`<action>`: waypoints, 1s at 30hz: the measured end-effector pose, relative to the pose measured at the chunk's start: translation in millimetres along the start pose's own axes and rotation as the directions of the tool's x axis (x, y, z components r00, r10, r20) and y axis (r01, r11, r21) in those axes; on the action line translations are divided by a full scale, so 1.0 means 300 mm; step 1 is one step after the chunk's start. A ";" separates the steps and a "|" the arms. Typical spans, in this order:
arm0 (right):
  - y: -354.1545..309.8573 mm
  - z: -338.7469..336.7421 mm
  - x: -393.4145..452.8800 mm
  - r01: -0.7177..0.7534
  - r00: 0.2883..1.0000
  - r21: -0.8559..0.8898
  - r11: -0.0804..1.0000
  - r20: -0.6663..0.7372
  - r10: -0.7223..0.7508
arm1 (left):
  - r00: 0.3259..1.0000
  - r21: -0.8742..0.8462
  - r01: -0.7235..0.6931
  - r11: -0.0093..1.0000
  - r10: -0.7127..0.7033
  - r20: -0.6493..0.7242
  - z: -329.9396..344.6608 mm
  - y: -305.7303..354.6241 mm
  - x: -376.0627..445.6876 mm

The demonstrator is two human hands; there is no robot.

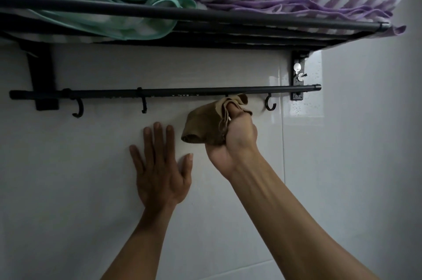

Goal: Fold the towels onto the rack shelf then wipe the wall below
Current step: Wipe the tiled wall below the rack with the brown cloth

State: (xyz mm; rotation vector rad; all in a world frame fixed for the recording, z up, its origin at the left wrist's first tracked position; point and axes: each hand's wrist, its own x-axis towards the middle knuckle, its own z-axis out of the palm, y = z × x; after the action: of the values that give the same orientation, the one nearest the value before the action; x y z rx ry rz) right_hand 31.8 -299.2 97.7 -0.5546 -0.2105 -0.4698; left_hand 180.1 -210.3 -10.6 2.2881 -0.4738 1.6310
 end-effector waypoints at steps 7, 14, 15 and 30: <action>0.065 0.096 0.042 -0.065 0.995 0.069 0.995 0.075 0.060 | 1.000 -0.001 -0.003 1.000 0.003 -0.013 0.007 -0.005 0.002; 0.063 0.095 0.045 0.003 1.000 0.098 0.995 0.009 -0.004 | 1.000 0.008 -0.019 1.000 0.019 -0.006 0.003 0.001 0.001; 0.059 0.099 0.045 0.009 1.000 0.098 0.995 0.008 -0.010 | 1.000 0.004 -0.013 1.000 0.013 -0.007 0.003 0.000 -0.001; 0.047 0.134 0.041 0.077 0.992 0.074 0.994 -0.105 -0.070 | 1.000 -0.014 0.003 1.000 -0.004 -0.005 0.012 -0.005 0.001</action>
State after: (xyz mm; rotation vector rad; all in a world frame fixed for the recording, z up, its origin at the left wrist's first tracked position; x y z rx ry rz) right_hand 46.7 -271.2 128.6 -0.4466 -0.1512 -0.5579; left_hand 184.0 -210.4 -11.7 2.2728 -0.4778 1.6271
